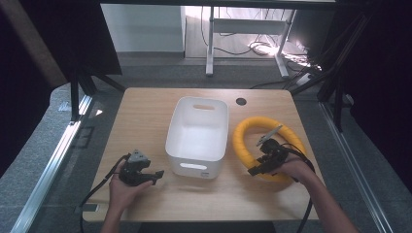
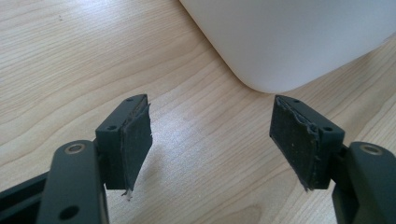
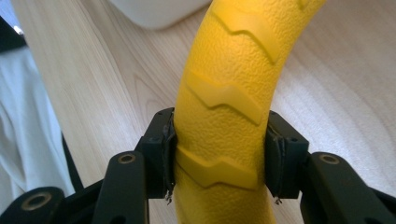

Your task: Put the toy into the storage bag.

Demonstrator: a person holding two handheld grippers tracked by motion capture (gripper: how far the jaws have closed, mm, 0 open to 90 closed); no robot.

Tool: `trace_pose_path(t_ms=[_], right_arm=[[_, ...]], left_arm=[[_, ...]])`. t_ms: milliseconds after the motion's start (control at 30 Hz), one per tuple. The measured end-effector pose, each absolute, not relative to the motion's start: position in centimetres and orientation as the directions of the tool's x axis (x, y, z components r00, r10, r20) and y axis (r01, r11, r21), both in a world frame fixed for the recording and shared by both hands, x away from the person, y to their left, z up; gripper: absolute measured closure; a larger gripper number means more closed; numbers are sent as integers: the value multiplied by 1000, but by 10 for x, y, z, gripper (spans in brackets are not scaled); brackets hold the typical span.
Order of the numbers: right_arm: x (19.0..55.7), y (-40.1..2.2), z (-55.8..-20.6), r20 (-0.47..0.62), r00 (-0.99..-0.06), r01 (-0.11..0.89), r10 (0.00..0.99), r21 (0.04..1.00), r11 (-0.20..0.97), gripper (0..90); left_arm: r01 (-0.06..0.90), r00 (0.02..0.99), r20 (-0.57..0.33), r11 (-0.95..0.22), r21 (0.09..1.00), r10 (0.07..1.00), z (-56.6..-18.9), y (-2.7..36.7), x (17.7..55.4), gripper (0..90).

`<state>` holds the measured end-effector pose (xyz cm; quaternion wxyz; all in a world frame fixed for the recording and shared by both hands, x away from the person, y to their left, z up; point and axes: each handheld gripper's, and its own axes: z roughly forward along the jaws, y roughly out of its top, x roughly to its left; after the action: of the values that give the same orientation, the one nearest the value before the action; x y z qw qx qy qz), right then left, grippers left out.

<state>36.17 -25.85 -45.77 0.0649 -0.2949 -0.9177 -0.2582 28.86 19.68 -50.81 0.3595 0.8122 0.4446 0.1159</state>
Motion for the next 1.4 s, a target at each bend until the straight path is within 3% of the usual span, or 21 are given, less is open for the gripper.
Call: trace_pose_path(t_ms=[433,767,1400], right_arm=[[362,-275,-446,299,-804,586,514,551,594,519],[361,-298,-431,328,-790,578,518,679,452,519],[360,-317,-417,355,-768,559,533,778,287,518]], left_arm=[[639,576,-127,-348,686,807,-508,197,289,298],[637,573,-122,-347,688,811,-508,197,288,299],[638,570,-124,-342,690,812,-507,198,288,299]])
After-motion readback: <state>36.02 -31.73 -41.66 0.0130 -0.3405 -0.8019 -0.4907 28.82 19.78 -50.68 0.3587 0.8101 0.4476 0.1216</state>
